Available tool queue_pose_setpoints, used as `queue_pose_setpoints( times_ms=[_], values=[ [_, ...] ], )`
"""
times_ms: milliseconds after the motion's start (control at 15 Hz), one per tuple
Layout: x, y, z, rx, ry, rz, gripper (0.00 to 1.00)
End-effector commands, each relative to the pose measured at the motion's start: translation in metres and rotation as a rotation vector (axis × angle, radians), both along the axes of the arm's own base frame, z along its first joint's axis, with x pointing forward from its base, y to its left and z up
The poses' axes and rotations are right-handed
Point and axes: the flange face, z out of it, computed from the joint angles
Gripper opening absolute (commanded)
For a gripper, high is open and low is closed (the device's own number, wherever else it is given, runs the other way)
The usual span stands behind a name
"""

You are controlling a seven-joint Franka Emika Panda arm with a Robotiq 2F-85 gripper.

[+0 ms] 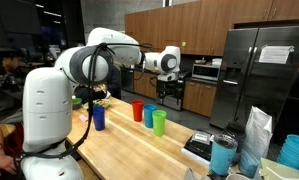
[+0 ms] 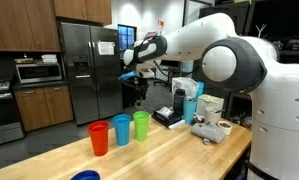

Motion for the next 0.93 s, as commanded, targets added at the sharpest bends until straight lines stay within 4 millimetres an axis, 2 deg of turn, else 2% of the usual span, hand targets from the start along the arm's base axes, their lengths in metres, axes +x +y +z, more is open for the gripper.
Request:
queue_pose_setpoints(
  times_ms=[0, 200, 267, 867],
  values=[
    [0.006, 0.000, -0.012, 0.035, -0.014, 0.000, 1.00],
    [0.008, 0.002, -0.025, 0.073, -0.030, -0.008, 1.00],
    [0.009, 0.002, -0.022, 0.055, -0.003, -0.006, 1.00],
    [0.006, 0.004, -0.036, 0.089, 0.007, -0.009, 1.00]
  ],
)
